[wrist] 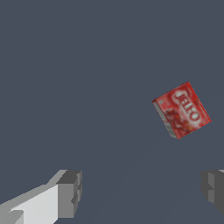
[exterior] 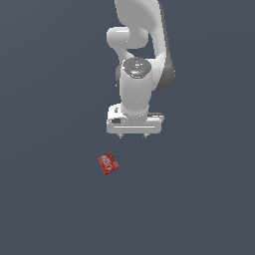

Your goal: Pick up the object and move it to a goal position.

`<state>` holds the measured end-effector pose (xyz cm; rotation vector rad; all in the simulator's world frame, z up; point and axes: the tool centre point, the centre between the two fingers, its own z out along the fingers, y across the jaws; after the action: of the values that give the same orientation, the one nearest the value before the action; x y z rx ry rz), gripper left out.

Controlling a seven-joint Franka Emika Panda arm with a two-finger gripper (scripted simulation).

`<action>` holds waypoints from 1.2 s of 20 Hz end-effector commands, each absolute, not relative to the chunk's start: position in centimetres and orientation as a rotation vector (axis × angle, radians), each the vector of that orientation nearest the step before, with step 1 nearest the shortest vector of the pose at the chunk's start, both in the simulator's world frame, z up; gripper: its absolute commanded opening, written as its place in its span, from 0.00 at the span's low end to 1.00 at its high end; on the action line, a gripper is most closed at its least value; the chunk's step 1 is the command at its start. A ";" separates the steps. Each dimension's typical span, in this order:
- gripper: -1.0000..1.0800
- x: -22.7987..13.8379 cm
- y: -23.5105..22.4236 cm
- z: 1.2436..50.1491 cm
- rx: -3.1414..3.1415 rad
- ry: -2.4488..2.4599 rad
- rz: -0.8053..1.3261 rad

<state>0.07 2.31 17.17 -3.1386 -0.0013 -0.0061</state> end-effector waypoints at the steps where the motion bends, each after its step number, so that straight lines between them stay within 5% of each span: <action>1: 0.96 0.1 2.3 17.2 -3.139 -0.001 -0.006; 24: 0.96 1.7 1.3 17.6 -3.133 -0.069 -0.055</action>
<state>1.50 1.67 17.95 -3.1316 -0.0434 -0.0570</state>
